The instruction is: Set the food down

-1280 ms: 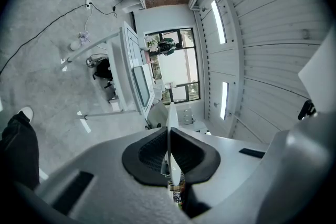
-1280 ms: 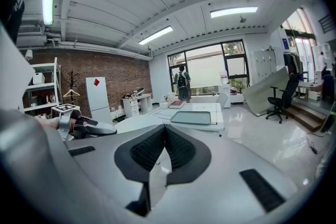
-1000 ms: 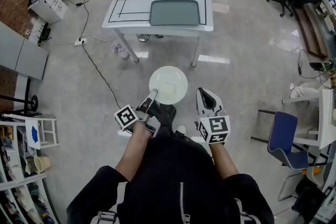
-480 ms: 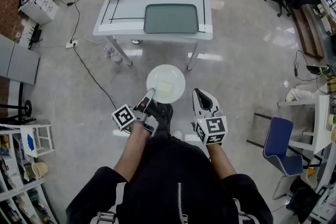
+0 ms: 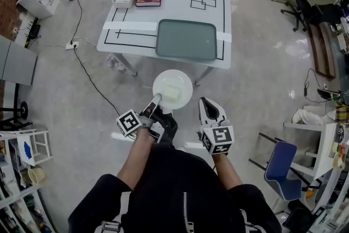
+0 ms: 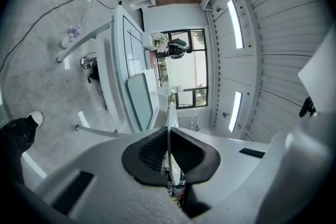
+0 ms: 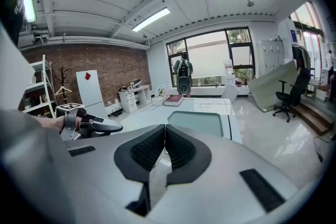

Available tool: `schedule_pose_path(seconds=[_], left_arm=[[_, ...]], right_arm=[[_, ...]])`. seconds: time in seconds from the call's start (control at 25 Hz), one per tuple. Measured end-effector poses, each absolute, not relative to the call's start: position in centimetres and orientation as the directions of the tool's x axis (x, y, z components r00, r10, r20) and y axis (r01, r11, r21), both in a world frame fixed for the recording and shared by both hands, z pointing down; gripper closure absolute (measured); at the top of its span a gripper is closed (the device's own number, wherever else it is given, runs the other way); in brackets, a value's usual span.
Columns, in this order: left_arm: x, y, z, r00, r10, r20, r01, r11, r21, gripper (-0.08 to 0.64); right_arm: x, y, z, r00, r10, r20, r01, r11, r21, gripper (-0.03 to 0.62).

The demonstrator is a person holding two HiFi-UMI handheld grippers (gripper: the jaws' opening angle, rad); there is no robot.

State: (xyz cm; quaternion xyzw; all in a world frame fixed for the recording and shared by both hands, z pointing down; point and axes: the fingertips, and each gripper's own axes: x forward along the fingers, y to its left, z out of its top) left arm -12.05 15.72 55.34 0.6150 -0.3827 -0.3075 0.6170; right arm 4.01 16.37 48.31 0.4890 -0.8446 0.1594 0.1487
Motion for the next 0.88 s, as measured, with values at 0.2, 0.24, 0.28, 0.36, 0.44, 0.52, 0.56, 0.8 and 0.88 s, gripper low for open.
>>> schedule_pose_path(seconds=[0.2, 0.24, 0.28, 0.36, 0.44, 0.52, 0.56, 0.8, 0.88], left_arm=[[-14.1, 10.8, 55.0, 0.510, -0.856, 0.090, -0.092, 0.050, 0.995, 0.546], [-14.6, 10.0, 55.1, 0.510, -0.855, 0.092, -0.093, 0.052, 0.994, 0.546], [-15.0, 9.2, 55.2, 0.509, -0.856, 0.093, -0.092, 0.053, 0.994, 0.546], [-15.8, 7.7, 55.3, 0.506, -0.858, 0.088, -0.084, 0.053, 0.995, 0.546], [-16.5, 6.2, 55.4, 0.507, -0.858, 0.084, -0.075, 0.053, 0.996, 0.546], [-16.9, 4.9, 55.5, 0.514, -0.854, 0.085, -0.072, 0.056, 0.996, 0.546], [-17.0, 4.3, 55.7, 0.519, -0.850, 0.089, -0.077, 0.057, 0.995, 0.546], [-17.6, 1.1, 55.7, 0.533, -0.839, 0.108, -0.109, 0.058, 0.992, 0.546], [-17.5, 0.4, 55.8, 0.536, -0.836, 0.112, -0.107, 0.064, 0.992, 0.546]], right_arm=[[1.1, 11.1, 47.9, -0.495, -0.762, 0.418, -0.861, 0.497, -0.113, 0.583], [0.5, 10.0, 47.7, -0.495, -0.763, 0.416, -0.860, 0.499, -0.108, 0.583], [0.0, 9.1, 47.6, -0.495, -0.762, 0.417, -0.859, 0.503, -0.101, 0.583], [-1.1, 7.5, 47.5, -0.495, -0.758, 0.426, -0.854, 0.514, -0.078, 0.583], [-1.8, 6.1, 47.6, -0.491, -0.755, 0.435, -0.852, 0.519, -0.061, 0.583], [-2.1, 4.8, 47.8, -0.484, -0.754, 0.444, -0.854, 0.518, -0.051, 0.583], [-2.1, 4.2, 47.9, -0.480, -0.754, 0.448, -0.855, 0.516, -0.047, 0.583], [-2.7, 1.0, 48.0, -0.475, -0.752, 0.458, -0.859, 0.508, -0.057, 0.583], [-2.5, 0.2, 48.3, -0.473, -0.751, 0.461, -0.861, 0.506, -0.058, 0.583]])
